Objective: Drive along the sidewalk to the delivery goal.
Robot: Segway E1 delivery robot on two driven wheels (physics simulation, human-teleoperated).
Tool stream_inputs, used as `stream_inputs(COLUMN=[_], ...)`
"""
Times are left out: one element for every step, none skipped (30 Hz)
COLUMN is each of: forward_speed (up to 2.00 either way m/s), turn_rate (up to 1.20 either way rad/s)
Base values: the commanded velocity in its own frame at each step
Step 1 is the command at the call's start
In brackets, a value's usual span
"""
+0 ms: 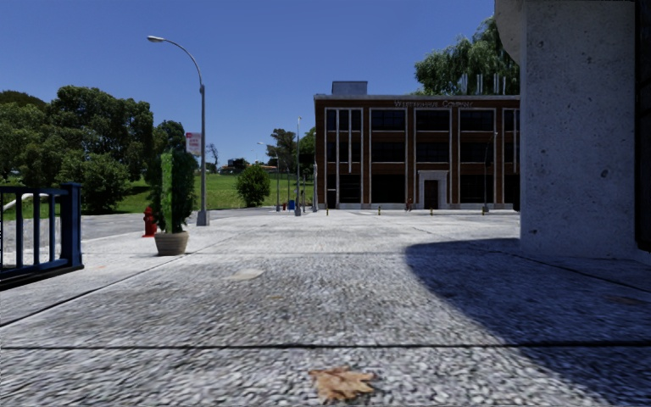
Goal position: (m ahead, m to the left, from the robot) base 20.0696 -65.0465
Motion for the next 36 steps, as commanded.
stream_inputs(forward_speed=[2.00,2.00,2.00,2.00,2.00,2.00,2.00,2.00,2.00,2.00,2.00,2.00,2.00,2.00,2.00,2.00,2.00,2.00,2.00,2.00,2.00,2.00,2.00,2.00,2.00,2.00,2.00,2.00,2.00,2.00,2.00,2.00,2.00,2.00,2.00,2.00], turn_rate=[0.00,0.00,0.00,0.00,0.00,0.00,0.00,0.00,0.00,0.00,0.00,0.00,0.00,0.00,0.00,0.00,0.00,0.00,0.00,0.00,0.00,0.00,0.00,0.00,0.00,0.00,0.00,0.00,0.00,0.00,0.00,0.00,0.00,-0.09,-0.18,-0.18])
